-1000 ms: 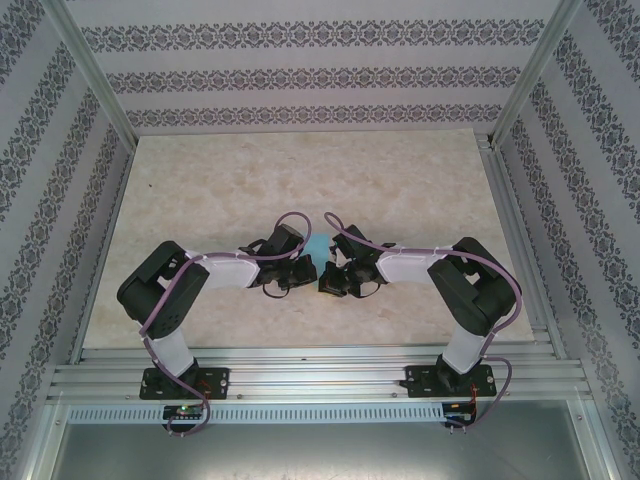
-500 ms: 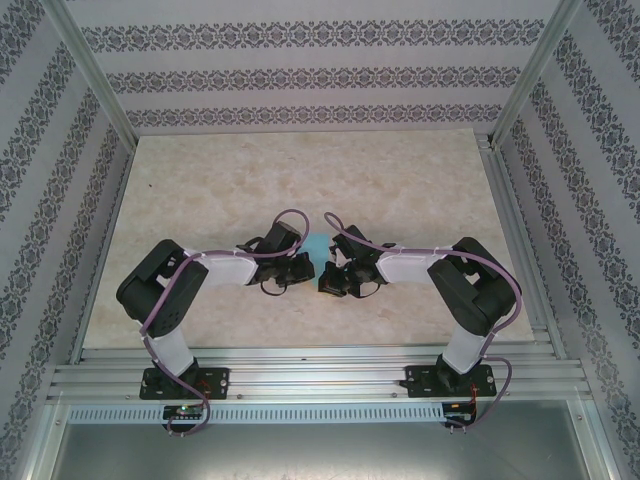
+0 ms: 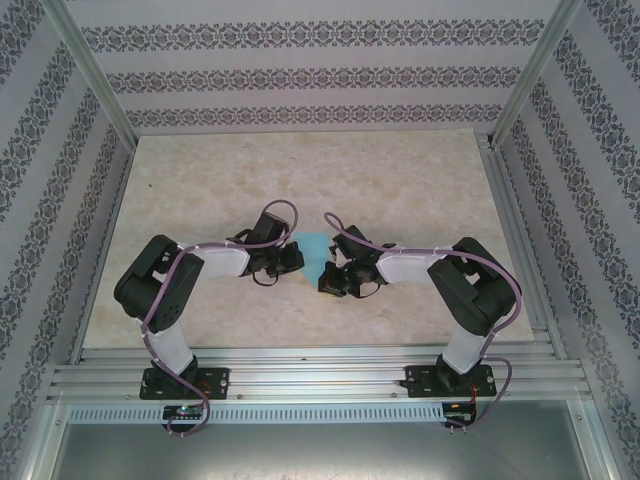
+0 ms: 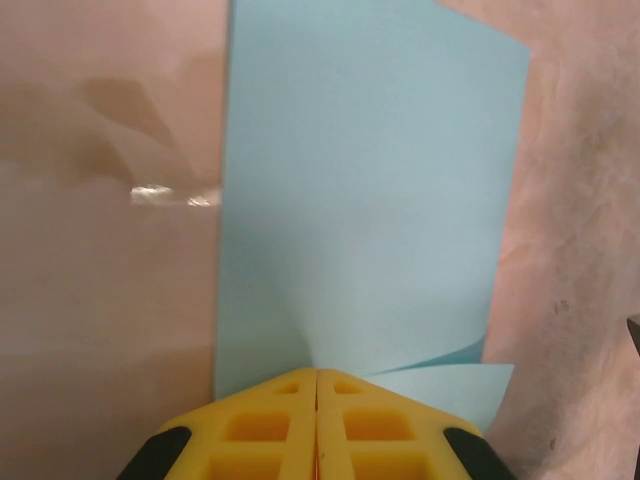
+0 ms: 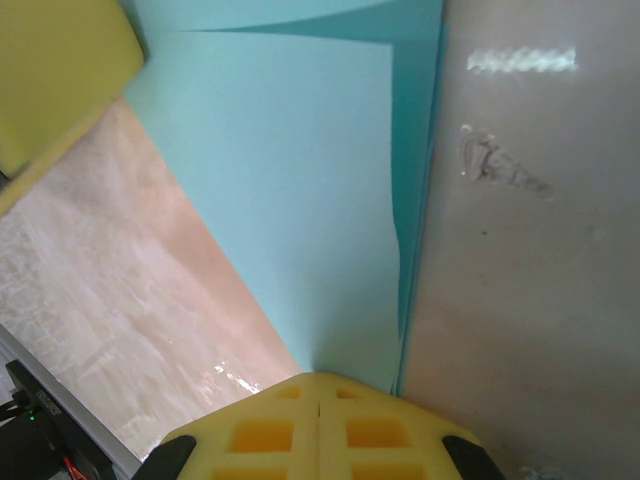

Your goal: Fold a paper plane with a square sheet of paper (fold left side to right side)

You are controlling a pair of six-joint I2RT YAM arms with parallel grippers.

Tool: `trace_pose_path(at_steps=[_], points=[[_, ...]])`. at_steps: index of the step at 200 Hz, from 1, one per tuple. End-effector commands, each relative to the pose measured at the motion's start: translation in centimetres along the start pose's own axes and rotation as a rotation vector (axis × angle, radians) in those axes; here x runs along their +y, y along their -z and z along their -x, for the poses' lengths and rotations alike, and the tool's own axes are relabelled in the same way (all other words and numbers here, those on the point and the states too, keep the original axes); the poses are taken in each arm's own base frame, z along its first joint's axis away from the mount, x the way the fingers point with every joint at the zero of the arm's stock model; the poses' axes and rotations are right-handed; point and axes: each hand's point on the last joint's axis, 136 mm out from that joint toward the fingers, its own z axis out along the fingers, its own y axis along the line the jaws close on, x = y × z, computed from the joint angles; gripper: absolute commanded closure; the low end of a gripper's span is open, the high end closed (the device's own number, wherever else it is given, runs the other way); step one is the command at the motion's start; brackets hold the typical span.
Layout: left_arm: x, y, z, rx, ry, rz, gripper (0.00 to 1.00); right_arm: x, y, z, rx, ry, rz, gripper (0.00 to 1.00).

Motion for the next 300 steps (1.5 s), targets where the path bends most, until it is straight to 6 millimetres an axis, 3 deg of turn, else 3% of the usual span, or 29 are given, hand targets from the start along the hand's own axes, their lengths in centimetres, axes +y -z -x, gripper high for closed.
trace_pose_path(at_steps=[1, 59, 86, 104, 127, 160, 183, 217, 242, 265, 280, 300], points=[[3.6, 0.1, 2.3, -0.068, 0.012, 0.094, 0.91, -8.8, -1.3, -5.6, 0.161, -0.126, -0.302, 0.97], [4.3, 1.5, 4.7, -0.098, 0.027, 0.049, 0.89, -8.2, -1.1, -5.1, 0.147, -0.114, -0.287, 0.97], [4.1, 4.2, 7.0, -0.145, 0.022, 0.031, 0.83, -7.2, -0.9, -4.3, 0.125, -0.096, -0.265, 0.96], [3.5, 6.6, 8.4, -0.181, 0.003, 0.020, 0.79, -5.5, -0.5, -3.2, 0.089, -0.066, -0.222, 0.95], [2.5, 9.3, 8.8, -0.208, -0.026, 0.001, 0.67, -2.1, 1.6, -0.7, 0.011, 0.007, -0.180, 0.87], [1.0, 11.5, 7.4, -0.203, -0.040, -0.072, 0.53, 1.7, 6.7, 2.8, -0.133, 0.117, -0.170, 0.74], [0.1, 11.5, 5.5, -0.167, 0.003, -0.176, 0.47, 2.5, 8.0, 4.8, -0.189, 0.151, -0.139, 0.71], [-0.2, 9.9, 3.2, -0.096, 0.085, -0.288, 0.42, 2.6, 6.0, 6.8, -0.184, 0.193, -0.116, 0.65], [0.3, 8.9, 2.5, -0.067, 0.107, -0.286, 0.41, 1.4, 4.9, 7.9, -0.179, 0.212, -0.157, 0.62], [0.3, 8.1, 2.1, -0.043, 0.109, -0.284, 0.40, 1.5, 4.1, 8.3, -0.162, 0.229, -0.125, 0.61], [0.3, 7.7, 1.9, -0.029, 0.108, -0.282, 0.40, 1.5, 3.7, 8.0, -0.147, 0.233, -0.113, 0.64], [0.3, 7.3, 1.9, -0.020, 0.113, -0.277, 0.40, 1.3, 3.3, 7.9, -0.130, 0.227, -0.104, 0.75]])
